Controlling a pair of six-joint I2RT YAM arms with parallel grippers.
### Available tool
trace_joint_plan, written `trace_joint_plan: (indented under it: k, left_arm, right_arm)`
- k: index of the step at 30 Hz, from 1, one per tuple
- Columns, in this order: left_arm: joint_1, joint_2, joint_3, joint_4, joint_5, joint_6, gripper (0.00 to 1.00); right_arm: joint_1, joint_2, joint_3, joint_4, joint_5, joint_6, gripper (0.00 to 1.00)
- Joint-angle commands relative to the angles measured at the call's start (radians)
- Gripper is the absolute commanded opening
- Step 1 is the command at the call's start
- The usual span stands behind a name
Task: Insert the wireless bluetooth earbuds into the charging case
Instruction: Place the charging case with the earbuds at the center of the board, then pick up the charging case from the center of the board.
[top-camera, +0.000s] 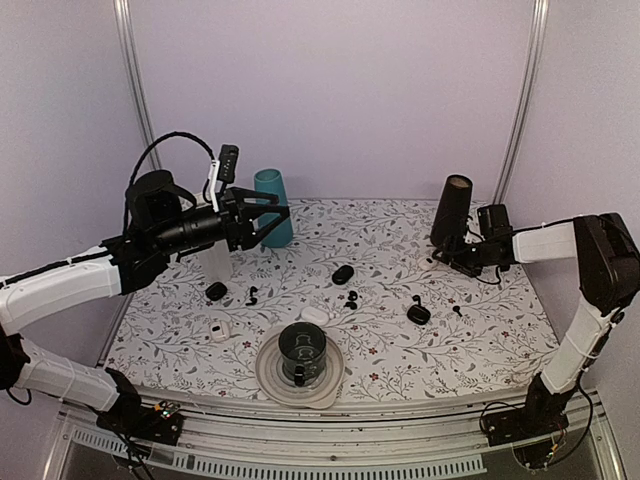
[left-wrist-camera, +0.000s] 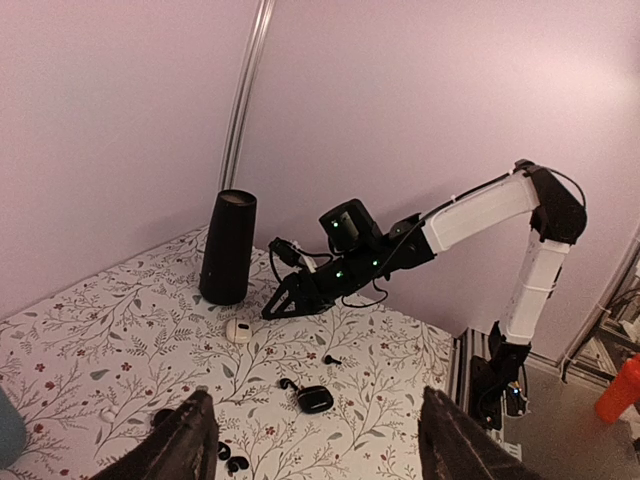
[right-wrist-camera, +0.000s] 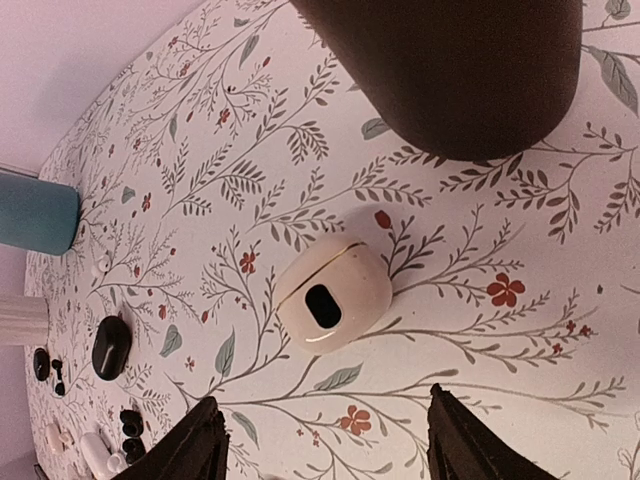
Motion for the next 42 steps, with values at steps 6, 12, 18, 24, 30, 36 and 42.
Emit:
trace_joint_plan:
  k: [6, 12, 18, 24, 30, 36, 42]
  left_arm:
    - [0.014, 0.030, 0.006, 0.037, 0.012, -0.017, 0.69]
    - [0.015, 0.046, 0.007, 0.050, 0.018, -0.026, 0.69]
    - [0.015, 0.065, 0.018, 0.059, 0.029, -0.031, 0.69]
    - [0.016, 0.070, 0.019, 0.059, 0.030, -0.033, 0.69]
    - [0.017, 0.076, 0.022, 0.061, 0.034, -0.036, 0.69]
    - [0.017, 0.076, 0.022, 0.062, 0.034, -0.037, 0.69]
    - [0.017, 0.081, 0.022, 0.068, 0.037, -0.037, 0.69]
  right_arm:
    - [0.134, -0.166, -0.128, -0.073, 0.102, -0.010, 0.69]
    - [0.223, -0.224, -0.201, -0.105, 0.164, 0.014, 0.68]
    - [0.262, -0.229, -0.241, -0.104, 0.179, 0.014, 0.66]
    - [0.296, -0.235, -0.258, -0.106, 0.184, 0.006, 0.55]
    - [0.326, -0.212, -0.255, -0.118, 0.206, 0.006, 0.51]
    - [0.349, -0.198, -0.257, -0.147, 0.249, 0.017, 0.50]
    - [0.383, -0.171, -0.255, -0.150, 0.259, 0.028, 0.45]
